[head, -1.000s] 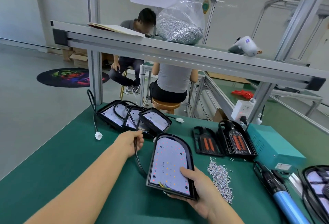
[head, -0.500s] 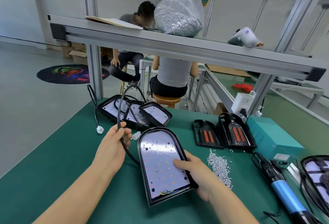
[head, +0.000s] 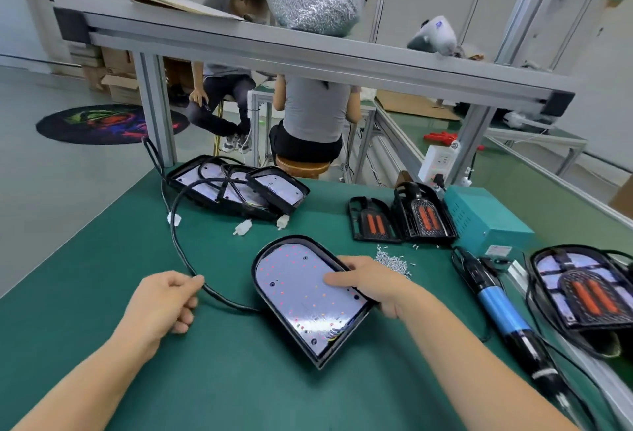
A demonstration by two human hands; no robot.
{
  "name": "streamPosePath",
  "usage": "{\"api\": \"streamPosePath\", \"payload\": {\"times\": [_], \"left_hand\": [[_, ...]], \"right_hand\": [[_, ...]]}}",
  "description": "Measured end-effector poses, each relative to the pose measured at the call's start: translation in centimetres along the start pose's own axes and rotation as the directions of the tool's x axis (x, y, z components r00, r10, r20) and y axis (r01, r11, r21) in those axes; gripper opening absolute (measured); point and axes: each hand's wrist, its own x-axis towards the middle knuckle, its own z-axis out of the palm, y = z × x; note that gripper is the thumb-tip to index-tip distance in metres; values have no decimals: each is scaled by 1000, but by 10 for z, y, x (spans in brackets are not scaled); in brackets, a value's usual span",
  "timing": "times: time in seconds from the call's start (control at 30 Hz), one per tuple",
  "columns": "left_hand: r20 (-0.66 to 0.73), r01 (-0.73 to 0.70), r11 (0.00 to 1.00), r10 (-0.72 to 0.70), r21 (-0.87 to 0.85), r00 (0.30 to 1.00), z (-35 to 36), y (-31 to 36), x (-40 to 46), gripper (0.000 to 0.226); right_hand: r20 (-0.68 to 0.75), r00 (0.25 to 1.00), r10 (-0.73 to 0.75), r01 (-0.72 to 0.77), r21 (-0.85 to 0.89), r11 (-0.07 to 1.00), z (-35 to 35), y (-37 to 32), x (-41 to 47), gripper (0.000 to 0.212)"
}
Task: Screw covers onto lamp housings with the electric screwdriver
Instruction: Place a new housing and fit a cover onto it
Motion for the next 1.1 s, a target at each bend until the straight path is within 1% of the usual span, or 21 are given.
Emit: {"api": "streamPosePath", "payload": {"times": [0.03, 0.07, 0.1, 0.13, 0.17, 0.2, 0.23, 0.3, 0.4, 0.47, 0.53, 0.63, 0.67, 0.7, 0.73, 0.77, 0.8, 0.83, 0.93, 1.0, 1.1], "left_hand": [[-61, -43, 981, 55, 191, 997, -1, 0, -5, 27], [-122, -88, 934, 138, 347, 983, 0, 1, -11, 28], [-162, -145, 912, 221, 382, 962, 3, 5, -18, 27], [-148, -207, 922, 267, 327, 952, 9, 9, -26, 24], [-104, -254, 951, 275, 178, 956, 17, 15, -33, 20], [-34, -238, 971, 239, 24, 970, 26, 21, -36, 18], [51, -186, 979, 191, -86, 980, 36, 25, -38, 22], [178, -86, 981, 118, -175, 977, 55, 28, -35, 32], [267, 44, 950, 43, -310, 963, 76, 28, -29, 17], [270, 121, 904, -6, -409, 963, 87, 26, -27, 11], [209, 93, 902, -3, -421, 978, 94, 23, -26, 18], [148, 10, 907, 58, -421, 987, 99, 18, -26, 30], [138, -3, 907, 68, -420, 988, 100, 18, -26, 32], [129, -12, 908, 73, -419, 989, 101, 17, -26, 32], [120, -19, 909, 76, -416, 990, 103, 17, -26, 32], [111, -24, 909, 77, -416, 991, 105, 17, -26, 31], [104, -27, 910, 77, -414, 992, 106, 17, -26, 31], [98, -30, 909, 78, -415, 992, 107, 16, -27, 30], [87, -35, 911, 77, -410, 993, 107, 12, -26, 26], [85, -36, 914, 77, -405, 993, 108, 12, -25, 26], [86, -36, 914, 77, -405, 993, 110, 17, -25, 29]], "right_hand": [[8, 1000, 11, -11, -8, 1000, 1, 2, -1, 20], [11, 1000, 21, -21, -3, 1000, 1, 5, -1, 19], [15, 999, 31, -32, 9, 999, 2, 8, -2, 18], [22, 999, 40, -41, 25, 999, 2, 11, -3, 18], [30, 999, 44, -45, 41, 998, 3, 13, -3, 17], [35, 998, 44, -46, 54, 997, 4, 15, -3, 17], [37, 998, 44, -46, 62, 997, 5, 17, -3, 17], [38, 998, 47, -50, 75, 996, 10, 19, -4, 18], [38, 998, 40, -45, 130, 991, 14, 22, -8, 23], [5, 1000, 14, -14, 91, 996, 11, 23, -10, 20], [-31, 999, -18, 17, -31, 999, 9, 21, -12, 10], [-156, 986, -52, 29, -149, 988, 1, 12, -9, 45], [-240, 967, -88, 44, -184, 982, -5, 9, -5, 50], [-343, 925, -163, 73, -261, 963, -13, 7, 0, 49], [-448, 856, -257, 72, -389, 918, -24, 6, 7, 46], [-527, 782, -334, 19, -515, 857, -35, 5, 13, 41], [-575, 726, -377, -63, -602, 796, -48, 5, 19, 39], [-609, 690, -391, -147, -647, 748, -59, 6, 25, 40], [-672, 635, -382, -358, -694, 624, -85, 14, 39, 44], [-693, 611, -382, -449, -701, 554, -95, 19, 44, 42], [-714, 613, -338, -490, -679, 547, -105, 22, 48, 41]]}}
